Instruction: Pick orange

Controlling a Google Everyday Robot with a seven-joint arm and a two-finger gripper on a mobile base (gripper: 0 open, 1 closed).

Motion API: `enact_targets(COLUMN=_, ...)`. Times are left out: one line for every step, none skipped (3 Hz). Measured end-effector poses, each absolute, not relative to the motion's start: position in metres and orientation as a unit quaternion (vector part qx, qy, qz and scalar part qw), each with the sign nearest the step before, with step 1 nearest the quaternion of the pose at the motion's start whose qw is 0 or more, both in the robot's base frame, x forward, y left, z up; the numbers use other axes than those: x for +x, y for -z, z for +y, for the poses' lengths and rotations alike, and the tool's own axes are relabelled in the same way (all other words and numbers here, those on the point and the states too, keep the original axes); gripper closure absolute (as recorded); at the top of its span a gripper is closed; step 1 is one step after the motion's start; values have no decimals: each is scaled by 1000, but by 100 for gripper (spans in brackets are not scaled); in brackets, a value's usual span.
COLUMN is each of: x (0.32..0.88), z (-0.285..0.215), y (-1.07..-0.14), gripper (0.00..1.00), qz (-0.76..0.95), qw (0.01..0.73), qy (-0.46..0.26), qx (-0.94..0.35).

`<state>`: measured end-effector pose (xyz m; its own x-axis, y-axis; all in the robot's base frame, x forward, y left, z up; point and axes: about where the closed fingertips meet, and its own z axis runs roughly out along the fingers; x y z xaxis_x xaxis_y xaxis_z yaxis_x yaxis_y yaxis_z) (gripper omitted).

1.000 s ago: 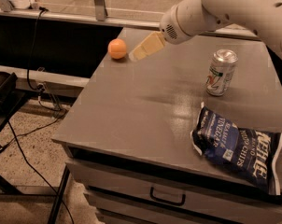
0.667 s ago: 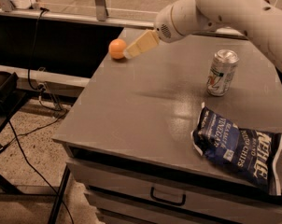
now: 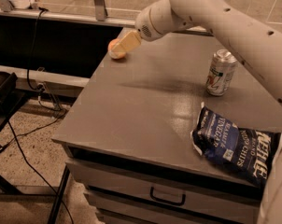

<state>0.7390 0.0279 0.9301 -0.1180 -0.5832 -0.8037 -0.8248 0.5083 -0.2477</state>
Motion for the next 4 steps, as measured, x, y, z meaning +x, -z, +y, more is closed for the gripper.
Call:
enact_targets(x=759, z=52, y=-910, gripper=0, qz=733, qw=469, qy=-153, qx=-468)
enact_targets(x=768, z=63, y=-898, gripper=0, qz=733, qw=475, qy=-164, qx=-458)
enact_targets(x=780, z=70, y=-878, gripper=1, qz=741, qw=475, qy=-170, qx=-444)
enact_targets(x=790, z=74, y=-861, gripper=17, qz=747, qw=473, qy=-171, qx=-435)
